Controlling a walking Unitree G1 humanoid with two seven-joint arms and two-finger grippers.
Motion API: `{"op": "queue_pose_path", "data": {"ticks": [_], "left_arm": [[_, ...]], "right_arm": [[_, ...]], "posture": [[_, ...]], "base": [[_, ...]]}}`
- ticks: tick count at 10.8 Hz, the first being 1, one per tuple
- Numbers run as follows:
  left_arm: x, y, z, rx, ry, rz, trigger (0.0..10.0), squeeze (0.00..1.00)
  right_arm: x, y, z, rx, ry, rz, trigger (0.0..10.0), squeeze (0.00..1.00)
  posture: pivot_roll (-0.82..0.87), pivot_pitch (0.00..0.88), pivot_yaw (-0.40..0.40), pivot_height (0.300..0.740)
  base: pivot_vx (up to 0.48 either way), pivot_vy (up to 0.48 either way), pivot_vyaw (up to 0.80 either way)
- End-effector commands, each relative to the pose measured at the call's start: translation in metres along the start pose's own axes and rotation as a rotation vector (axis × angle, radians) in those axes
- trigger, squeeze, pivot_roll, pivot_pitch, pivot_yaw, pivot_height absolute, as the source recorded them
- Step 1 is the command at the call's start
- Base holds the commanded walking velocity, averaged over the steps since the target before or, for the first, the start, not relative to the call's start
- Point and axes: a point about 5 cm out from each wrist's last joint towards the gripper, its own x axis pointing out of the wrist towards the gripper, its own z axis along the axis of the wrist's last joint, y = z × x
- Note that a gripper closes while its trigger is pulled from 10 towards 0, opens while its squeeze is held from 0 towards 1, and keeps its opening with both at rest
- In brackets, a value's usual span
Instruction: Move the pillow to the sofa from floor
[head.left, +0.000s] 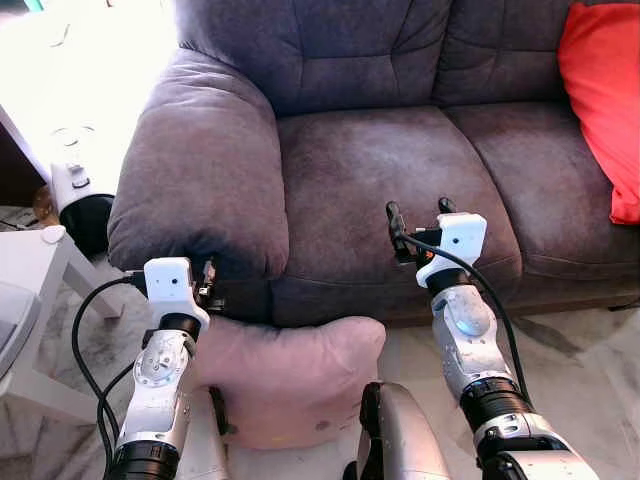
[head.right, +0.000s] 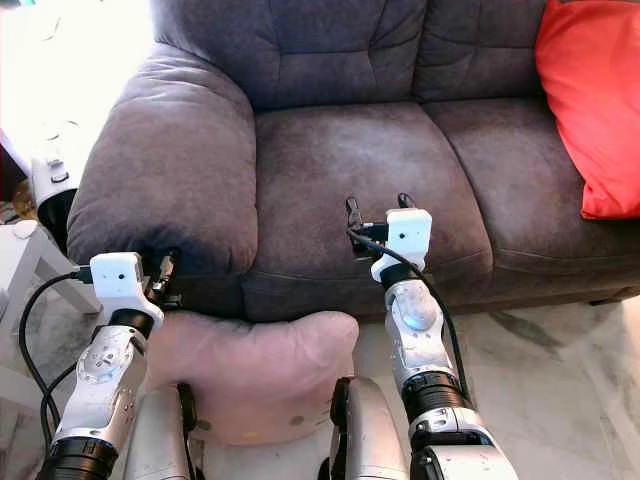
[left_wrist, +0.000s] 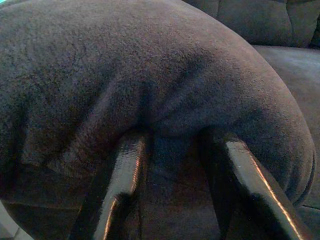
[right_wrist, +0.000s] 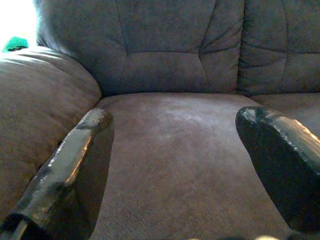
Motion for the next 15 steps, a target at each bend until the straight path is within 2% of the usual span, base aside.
{"op": "queue_pose_path", "data": {"ticks": [1,6,8,13,14,15], "left_arm": [[0.009,0.010,0.023,0.000,-0.118,0.052,10.0,0.00],[0.008,0.009,0.023,0.000,-0.115,0.050,10.0,0.00],[0.008,0.008,0.023,-0.002,-0.114,0.050,10.0,0.00],[0.008,0.008,0.022,-0.006,-0.112,0.054,10.0,0.00],[0.008,0.008,0.022,-0.006,-0.112,0.056,10.0,0.00],[0.008,0.008,0.021,-0.005,-0.107,0.054,10.0,0.00]], "right_arm": [[-0.001,0.000,-0.001,0.013,0.011,0.003,10.0,0.00],[-0.004,0.000,-0.006,0.016,0.031,0.012,10.0,0.00],[-0.004,0.000,-0.005,0.014,0.028,0.017,10.0,0.00],[-0.006,0.004,-0.008,0.035,0.038,0.042,10.0,0.00],[-0.007,0.004,-0.010,0.038,0.049,0.043,10.0,0.00],[-0.009,0.004,-0.020,0.070,0.118,0.032,10.0,0.00]], "posture": [[0.13,0.086,-0.079,0.537],[0.13,0.100,-0.081,0.537],[0.12,0.110,-0.083,0.507],[0.13,0.127,-0.088,0.507],[0.13,0.131,-0.089,0.507],[0.13,0.137,-0.089,0.507]], "base": [[0.000,0.000,0.00],[0.000,0.000,0.00],[0.000,0.000,0.00],[0.000,0.000,0.00],[0.000,0.000,0.00],[0.000,0.000,0.00]]}}
